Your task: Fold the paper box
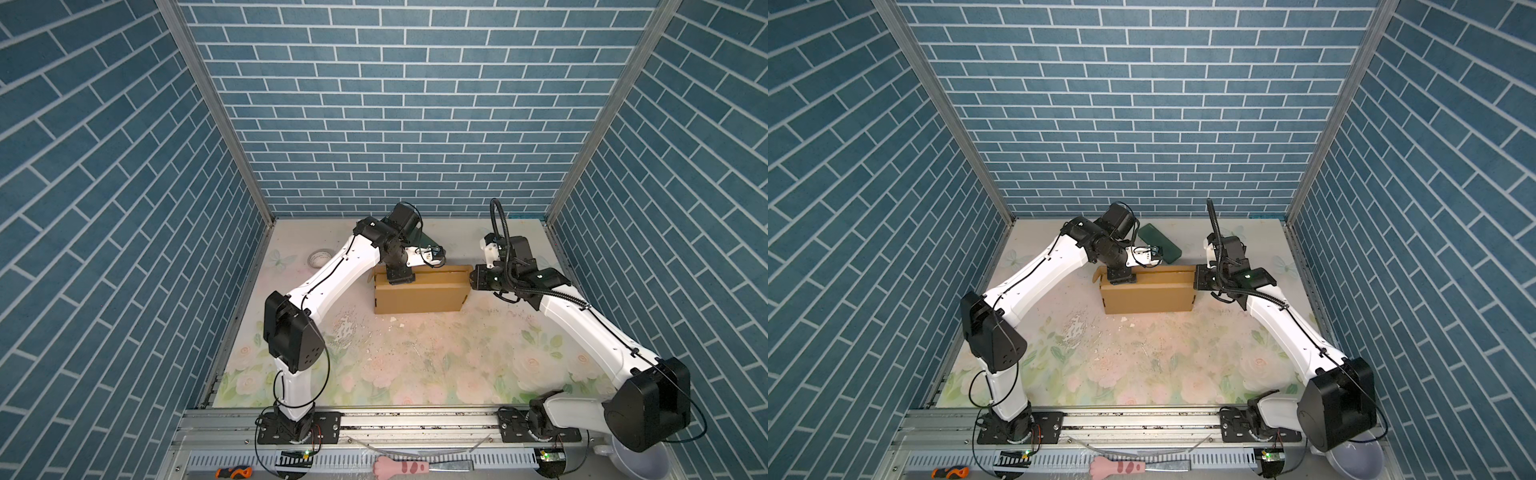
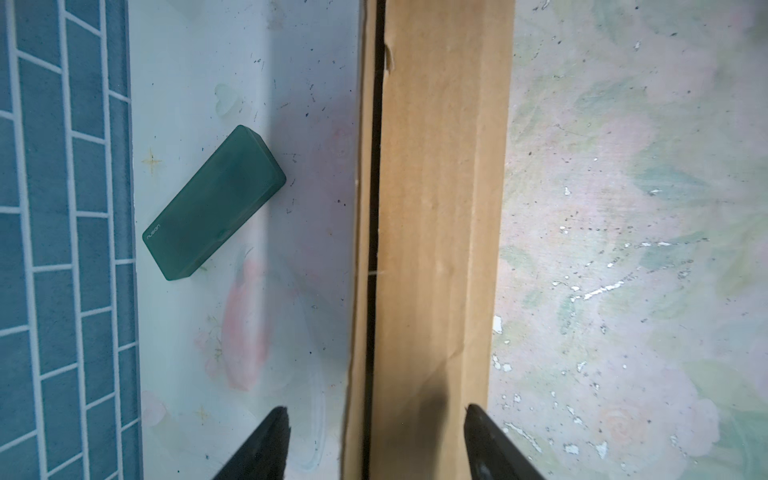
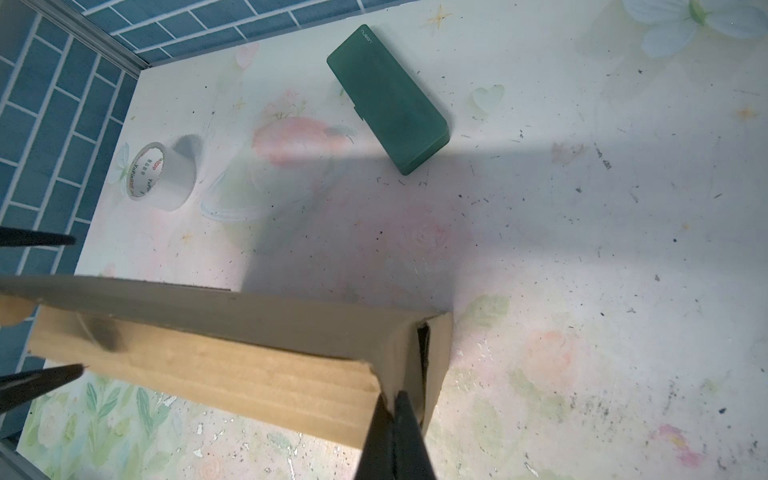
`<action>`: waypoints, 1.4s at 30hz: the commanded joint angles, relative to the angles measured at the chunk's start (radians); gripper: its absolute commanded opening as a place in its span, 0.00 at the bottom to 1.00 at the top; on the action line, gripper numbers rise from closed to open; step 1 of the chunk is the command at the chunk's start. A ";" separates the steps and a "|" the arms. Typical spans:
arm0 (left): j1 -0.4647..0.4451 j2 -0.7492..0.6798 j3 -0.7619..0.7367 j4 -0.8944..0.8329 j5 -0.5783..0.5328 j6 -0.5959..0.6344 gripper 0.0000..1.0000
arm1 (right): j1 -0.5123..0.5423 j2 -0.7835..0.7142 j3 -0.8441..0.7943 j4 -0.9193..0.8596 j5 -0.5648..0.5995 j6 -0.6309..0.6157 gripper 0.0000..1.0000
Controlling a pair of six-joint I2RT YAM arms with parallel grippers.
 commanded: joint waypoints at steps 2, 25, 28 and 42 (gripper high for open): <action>0.037 -0.117 -0.073 0.088 -0.040 -0.149 0.65 | -0.001 0.036 0.004 -0.106 0.028 -0.006 0.00; 0.196 -0.506 -0.547 0.279 0.084 -0.989 0.48 | 0.002 0.033 -0.007 -0.100 0.021 0.016 0.00; 0.197 -0.471 -0.525 0.238 0.094 -0.987 0.40 | 0.006 0.031 -0.009 -0.098 0.023 0.019 0.00; 0.197 -0.494 -0.529 0.116 0.123 -0.984 0.37 | 0.008 0.029 -0.013 -0.096 0.026 0.019 0.00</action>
